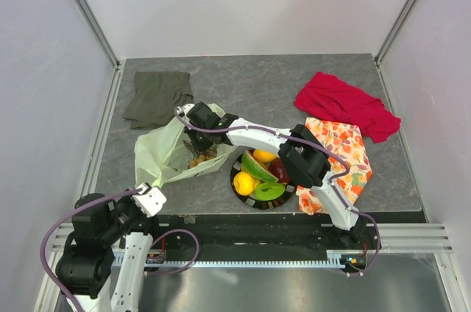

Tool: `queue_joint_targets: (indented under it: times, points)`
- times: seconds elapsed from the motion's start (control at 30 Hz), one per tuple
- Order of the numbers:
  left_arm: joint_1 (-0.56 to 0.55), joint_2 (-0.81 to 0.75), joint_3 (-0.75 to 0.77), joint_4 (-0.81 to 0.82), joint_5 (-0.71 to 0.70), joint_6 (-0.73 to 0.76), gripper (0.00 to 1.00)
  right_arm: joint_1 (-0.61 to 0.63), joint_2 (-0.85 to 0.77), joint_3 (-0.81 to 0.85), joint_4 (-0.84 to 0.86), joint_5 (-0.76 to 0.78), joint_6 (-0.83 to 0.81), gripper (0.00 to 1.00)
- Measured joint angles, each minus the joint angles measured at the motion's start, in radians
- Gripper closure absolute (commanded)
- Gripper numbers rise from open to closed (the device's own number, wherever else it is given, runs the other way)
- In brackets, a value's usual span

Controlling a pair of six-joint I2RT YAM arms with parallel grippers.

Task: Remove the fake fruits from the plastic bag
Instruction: Take out the fake fruit from the plastic bag, then place the fake fruit on the plate, then place the plastic bag at the center of the board.

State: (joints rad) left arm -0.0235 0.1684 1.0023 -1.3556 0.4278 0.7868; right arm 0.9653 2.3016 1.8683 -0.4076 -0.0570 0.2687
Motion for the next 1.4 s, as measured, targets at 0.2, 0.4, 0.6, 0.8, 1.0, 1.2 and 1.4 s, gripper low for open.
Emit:
queue_joint_targets:
  times: [0.2, 0.4, 0.6, 0.8, 1.0, 1.2, 1.4]
  points:
    - [0.000, -0.016, -0.054, 0.000, -0.007, -0.016, 0.98, -0.005, -0.135, -0.060, -0.004, -0.128, -0.144, 1.00]
    - [0.000, -0.015, -0.090, 0.056, -0.008, -0.075, 0.98, 0.003, -0.436, -0.163, 0.011, -0.236, -0.251, 1.00]
    - [0.000, 0.021, -0.093, 0.171, -0.022, -0.157, 0.98, 0.026, -0.620, -0.186, -0.051, -0.322, -0.375, 1.00]
    - [0.000, 0.134, -0.074, 0.292, -0.035, -0.248, 0.98, 0.029, -0.703, -0.214, -0.172, -0.347, -0.481, 1.00]
    - [0.000, 0.325, -0.031, 0.417, -0.193, -0.367, 0.98, 0.001, -0.818, -0.245, -0.253, -0.327, -0.547, 1.00]
    - [0.012, 0.381, 0.043, 0.489, -0.346, -0.409, 0.98, -0.135, -0.945, -0.277, -0.278, -0.309, -0.588, 1.00]
    - [0.016, 0.306, 0.070, 0.525, -0.463, -0.407, 0.98, -0.214, -1.157, -0.552, -0.312, -0.277, -0.606, 1.00]
